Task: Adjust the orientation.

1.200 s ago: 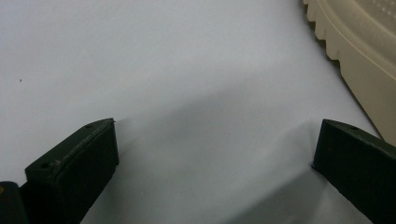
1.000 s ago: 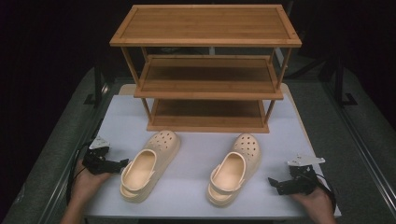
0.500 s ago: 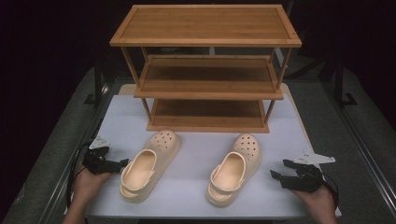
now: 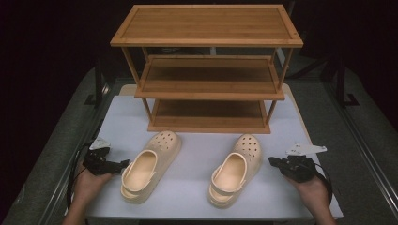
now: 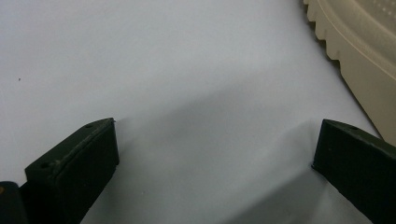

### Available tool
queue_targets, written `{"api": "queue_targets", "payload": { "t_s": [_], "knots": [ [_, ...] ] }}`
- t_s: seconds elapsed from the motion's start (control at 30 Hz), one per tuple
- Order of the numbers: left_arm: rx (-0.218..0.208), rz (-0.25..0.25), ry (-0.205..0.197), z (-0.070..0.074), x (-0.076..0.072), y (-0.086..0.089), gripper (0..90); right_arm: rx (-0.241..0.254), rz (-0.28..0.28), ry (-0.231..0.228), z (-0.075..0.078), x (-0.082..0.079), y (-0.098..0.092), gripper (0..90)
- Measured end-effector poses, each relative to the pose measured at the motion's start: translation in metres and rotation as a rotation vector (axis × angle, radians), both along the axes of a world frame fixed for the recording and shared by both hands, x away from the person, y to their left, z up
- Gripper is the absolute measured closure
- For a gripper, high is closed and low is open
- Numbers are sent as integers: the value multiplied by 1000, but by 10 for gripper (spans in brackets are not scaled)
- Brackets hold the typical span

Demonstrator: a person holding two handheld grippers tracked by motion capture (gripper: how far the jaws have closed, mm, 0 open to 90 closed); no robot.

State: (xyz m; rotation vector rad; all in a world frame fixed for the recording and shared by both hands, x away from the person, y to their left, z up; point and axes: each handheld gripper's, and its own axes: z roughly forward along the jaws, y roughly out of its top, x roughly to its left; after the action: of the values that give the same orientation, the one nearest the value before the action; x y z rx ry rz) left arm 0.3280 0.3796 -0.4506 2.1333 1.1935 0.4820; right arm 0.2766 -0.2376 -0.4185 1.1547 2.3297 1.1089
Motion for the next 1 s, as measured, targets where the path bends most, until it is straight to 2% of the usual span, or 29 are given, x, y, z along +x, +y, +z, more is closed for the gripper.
{"api": "queue_targets", "payload": {
  "t_s": [0.07, 0.17, 0.3, 0.33, 0.53, 0.6, 0.67, 0.8, 1.0],
  "knots": [
    [0, 0, 0, 0, 0, 0, 0, 1, 18, 16, -3, 8, 4, 898],
    [0, 0, 1, 0, 0, 0, 0, -13, 11, 30, -6, 16, 7, 898],
    [0, 0, 1, 0, 0, 0, 0, -8, 5, 49, -10, 26, 7, 898],
    [0, 0, 2, 0, 0, 0, 0, 1, 19, 56, -12, 31, 8, 897],
    [-1, 1, 3, 0, 0, 0, 0, 10, 34, 75, -15, 37, 8, 897],
    [-2, 1, 2, 0, 0, 0, 0, -8, 40, 84, -17, 38, 10, 897],
    [-2, 1, 2, 0, 0, 0, 0, -4, 38, 89, -16, 39, 10, 898],
    [-2, 1, 2, 0, 0, 0, 0, -14, 44, 85, -15, 44, 15, 897],
    [-2, 1, 3, 0, 0, 0, 0, -3, 49, 87, -15, 53, 20, 897]
  ]
}}
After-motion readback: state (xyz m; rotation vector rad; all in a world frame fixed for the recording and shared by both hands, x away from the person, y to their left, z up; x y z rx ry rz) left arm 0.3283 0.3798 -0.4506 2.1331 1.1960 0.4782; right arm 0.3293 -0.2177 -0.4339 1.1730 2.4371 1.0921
